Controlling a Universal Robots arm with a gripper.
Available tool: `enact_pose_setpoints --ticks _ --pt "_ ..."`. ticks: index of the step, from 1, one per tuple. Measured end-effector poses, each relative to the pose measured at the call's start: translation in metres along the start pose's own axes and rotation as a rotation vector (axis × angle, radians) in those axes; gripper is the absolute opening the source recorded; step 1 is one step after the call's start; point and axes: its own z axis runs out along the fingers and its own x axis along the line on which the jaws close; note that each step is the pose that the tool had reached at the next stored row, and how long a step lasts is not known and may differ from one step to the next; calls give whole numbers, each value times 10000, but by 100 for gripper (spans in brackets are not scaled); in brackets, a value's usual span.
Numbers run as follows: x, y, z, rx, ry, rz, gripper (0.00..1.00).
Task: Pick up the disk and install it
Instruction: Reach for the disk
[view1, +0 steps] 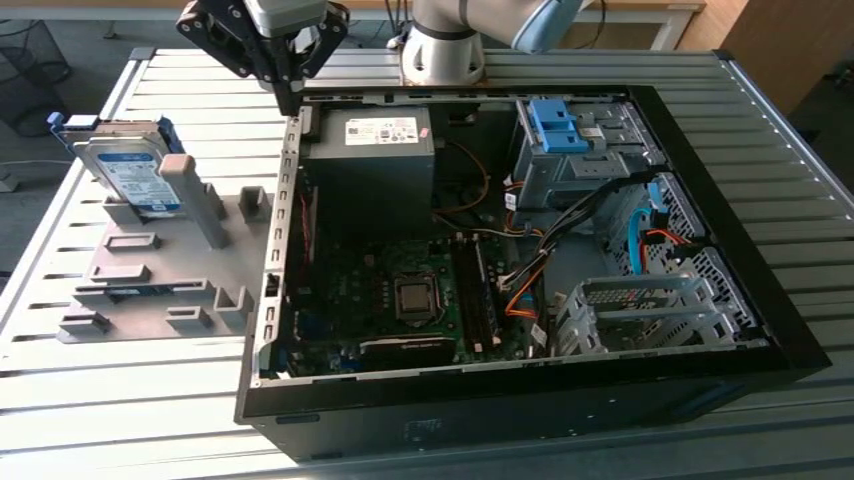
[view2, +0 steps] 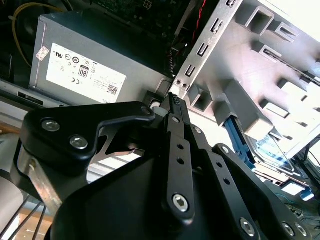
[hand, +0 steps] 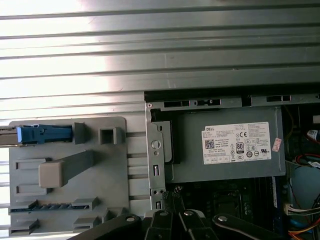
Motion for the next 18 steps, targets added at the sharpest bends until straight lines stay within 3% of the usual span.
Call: enact_pose_setpoints --ticks 18 --pt "34 -3 1 0 0 0 11"
